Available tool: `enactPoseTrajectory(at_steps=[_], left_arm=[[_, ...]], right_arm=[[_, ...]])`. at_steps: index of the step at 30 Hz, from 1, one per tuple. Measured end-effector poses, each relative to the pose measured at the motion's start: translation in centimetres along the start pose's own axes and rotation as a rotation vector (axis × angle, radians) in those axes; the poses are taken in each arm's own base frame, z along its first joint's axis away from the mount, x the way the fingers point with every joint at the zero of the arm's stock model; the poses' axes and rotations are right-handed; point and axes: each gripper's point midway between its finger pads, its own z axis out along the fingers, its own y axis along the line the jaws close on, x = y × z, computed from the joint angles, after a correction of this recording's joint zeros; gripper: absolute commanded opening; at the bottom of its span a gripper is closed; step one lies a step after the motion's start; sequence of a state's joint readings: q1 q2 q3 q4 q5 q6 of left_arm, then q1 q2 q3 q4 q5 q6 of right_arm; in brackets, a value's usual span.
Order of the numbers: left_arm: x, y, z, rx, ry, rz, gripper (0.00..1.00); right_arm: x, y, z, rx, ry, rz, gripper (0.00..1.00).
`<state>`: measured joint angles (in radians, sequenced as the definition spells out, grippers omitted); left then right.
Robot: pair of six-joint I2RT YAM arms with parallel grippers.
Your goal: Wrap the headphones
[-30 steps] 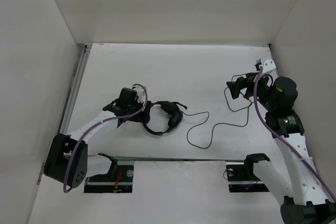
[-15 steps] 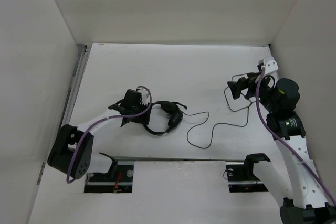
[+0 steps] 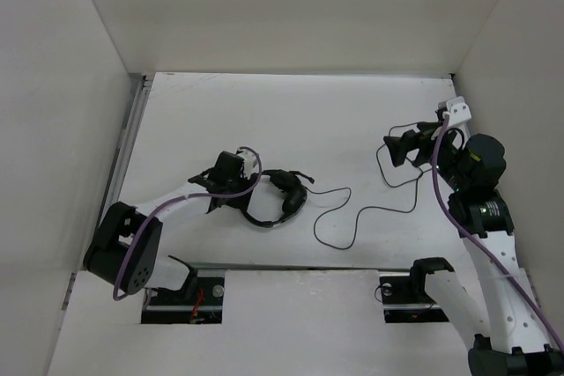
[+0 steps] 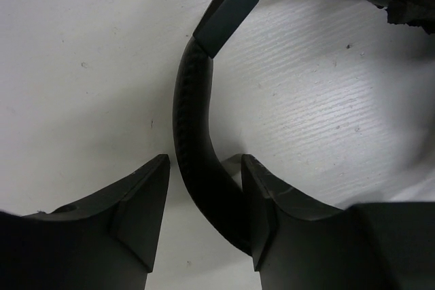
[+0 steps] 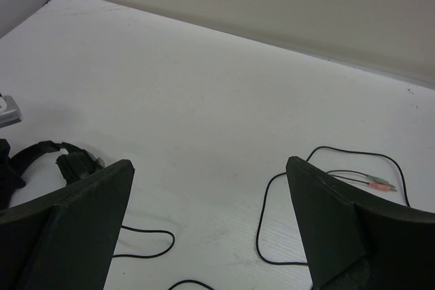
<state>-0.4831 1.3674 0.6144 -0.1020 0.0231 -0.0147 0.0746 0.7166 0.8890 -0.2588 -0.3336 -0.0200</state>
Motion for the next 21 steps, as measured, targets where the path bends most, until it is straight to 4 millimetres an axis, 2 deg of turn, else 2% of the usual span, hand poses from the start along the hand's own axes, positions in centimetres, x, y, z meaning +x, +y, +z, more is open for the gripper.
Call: enactPoseTrajectory(at_steps=[17,21], left_arm=[[-1.2,-0.5,1.0,0.004,-0.053,0.054,0.30],[-1.5,-0.8,1.1,0.011,-0.047,0.057,0.31]], right_arm=[[-1.4,-0.3,-1.2,0.024,-0.056,0.005,1.00],[-1.7,-0.2,-1.5,0.025,-0.067,0.003,1.00]])
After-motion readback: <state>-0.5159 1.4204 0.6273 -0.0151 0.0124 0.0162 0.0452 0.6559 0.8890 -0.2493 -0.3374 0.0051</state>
